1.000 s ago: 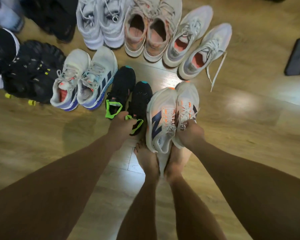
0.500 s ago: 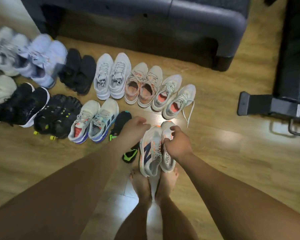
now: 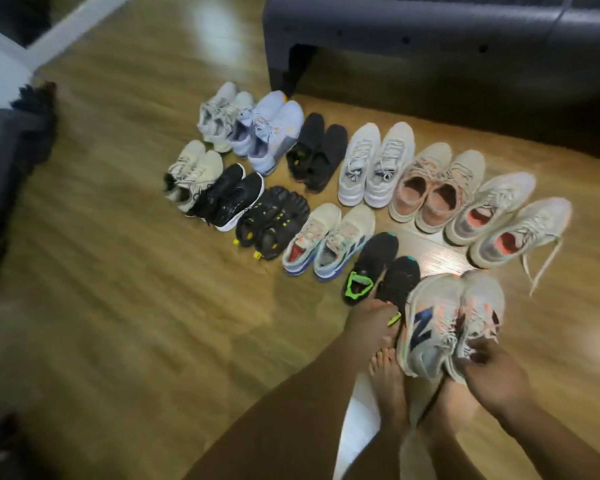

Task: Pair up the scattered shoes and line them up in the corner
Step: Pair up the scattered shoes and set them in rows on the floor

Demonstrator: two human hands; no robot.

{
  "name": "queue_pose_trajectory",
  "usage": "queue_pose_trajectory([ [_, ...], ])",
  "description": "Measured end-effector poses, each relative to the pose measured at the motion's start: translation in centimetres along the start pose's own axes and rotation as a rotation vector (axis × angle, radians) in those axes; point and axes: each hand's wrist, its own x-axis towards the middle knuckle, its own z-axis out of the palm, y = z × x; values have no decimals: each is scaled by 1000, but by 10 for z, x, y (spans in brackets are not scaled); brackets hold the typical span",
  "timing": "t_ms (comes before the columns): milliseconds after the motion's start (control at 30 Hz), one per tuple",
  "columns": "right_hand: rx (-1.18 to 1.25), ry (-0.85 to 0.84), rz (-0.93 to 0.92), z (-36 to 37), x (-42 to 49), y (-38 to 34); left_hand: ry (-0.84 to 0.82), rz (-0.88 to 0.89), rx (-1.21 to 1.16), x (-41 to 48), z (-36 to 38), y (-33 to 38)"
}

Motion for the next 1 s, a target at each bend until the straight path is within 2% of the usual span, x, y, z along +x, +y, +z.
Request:
queue_pose_trajectory([
  [167, -23, -31, -28, 6, 5, -10, 82, -14, -130, 16, -22, -9],
  [300, -64, -37, -45, -2, 9, -13, 67, -39, -242, 20, -27, -10],
  [633, -47, -83, -7, 8, -4, -15, 21, -62, -345, 11, -21, 6],
  [700, 5, -107, 4, 15, -6, -20, -16, -67, -352, 10, -21, 13],
  [833, 305, -63, 143, 11, 12, -43, -99, -34, -381, 21, -33, 27],
  [1000, 262, 5, 160, 11, 16, -79, -121, 19, -547, 45, -73, 23],
])
